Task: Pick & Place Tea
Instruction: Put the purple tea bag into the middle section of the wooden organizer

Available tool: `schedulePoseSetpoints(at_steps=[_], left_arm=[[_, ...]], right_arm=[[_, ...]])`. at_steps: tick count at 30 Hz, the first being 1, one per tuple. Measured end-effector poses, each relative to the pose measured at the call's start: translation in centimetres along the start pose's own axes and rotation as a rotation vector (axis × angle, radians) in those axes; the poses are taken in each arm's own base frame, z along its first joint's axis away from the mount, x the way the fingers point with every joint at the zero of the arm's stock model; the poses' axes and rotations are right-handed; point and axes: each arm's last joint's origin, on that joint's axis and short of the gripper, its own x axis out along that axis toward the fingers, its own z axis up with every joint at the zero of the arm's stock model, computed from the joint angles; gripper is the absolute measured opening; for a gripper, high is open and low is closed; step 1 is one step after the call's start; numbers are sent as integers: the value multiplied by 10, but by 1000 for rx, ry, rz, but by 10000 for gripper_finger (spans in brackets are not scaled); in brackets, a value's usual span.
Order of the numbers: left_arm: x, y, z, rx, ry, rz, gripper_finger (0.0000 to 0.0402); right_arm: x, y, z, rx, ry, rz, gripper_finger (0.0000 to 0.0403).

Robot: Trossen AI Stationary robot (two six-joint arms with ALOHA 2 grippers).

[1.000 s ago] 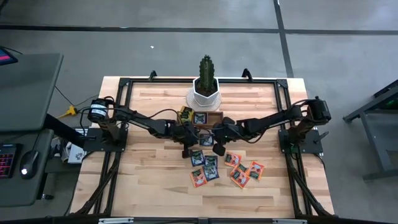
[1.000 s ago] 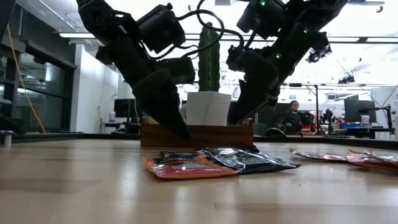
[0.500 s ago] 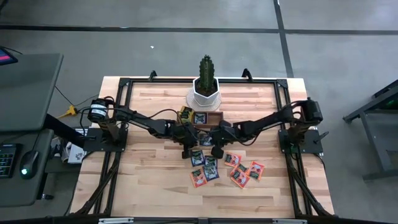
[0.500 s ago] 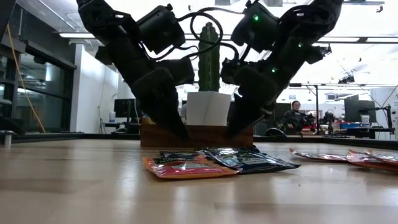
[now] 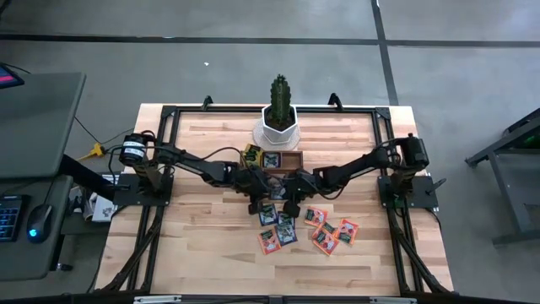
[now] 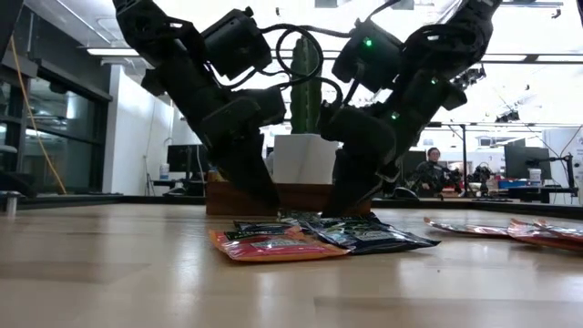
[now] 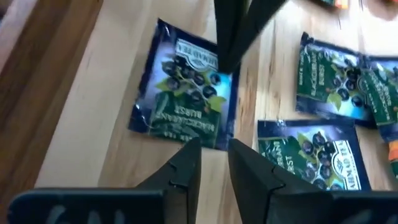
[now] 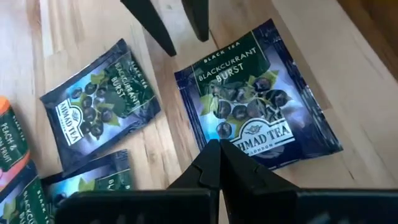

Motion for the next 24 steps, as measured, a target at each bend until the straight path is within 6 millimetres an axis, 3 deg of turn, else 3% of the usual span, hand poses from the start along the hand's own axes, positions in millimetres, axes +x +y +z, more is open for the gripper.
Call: schedulePoseSetpoints(at_steps=[6, 13, 24], left_arm=[[0, 6, 2, -75, -11, 35, 79], [-1, 11, -6, -298, 44, 129, 79], [18, 10, -10, -582, 50, 31, 79]], right_arm=[[0, 0, 0, 19, 1, 3, 0], [0, 2, -2, 60, 3, 11, 0], [1, 10, -5, 75, 1, 30, 0]])
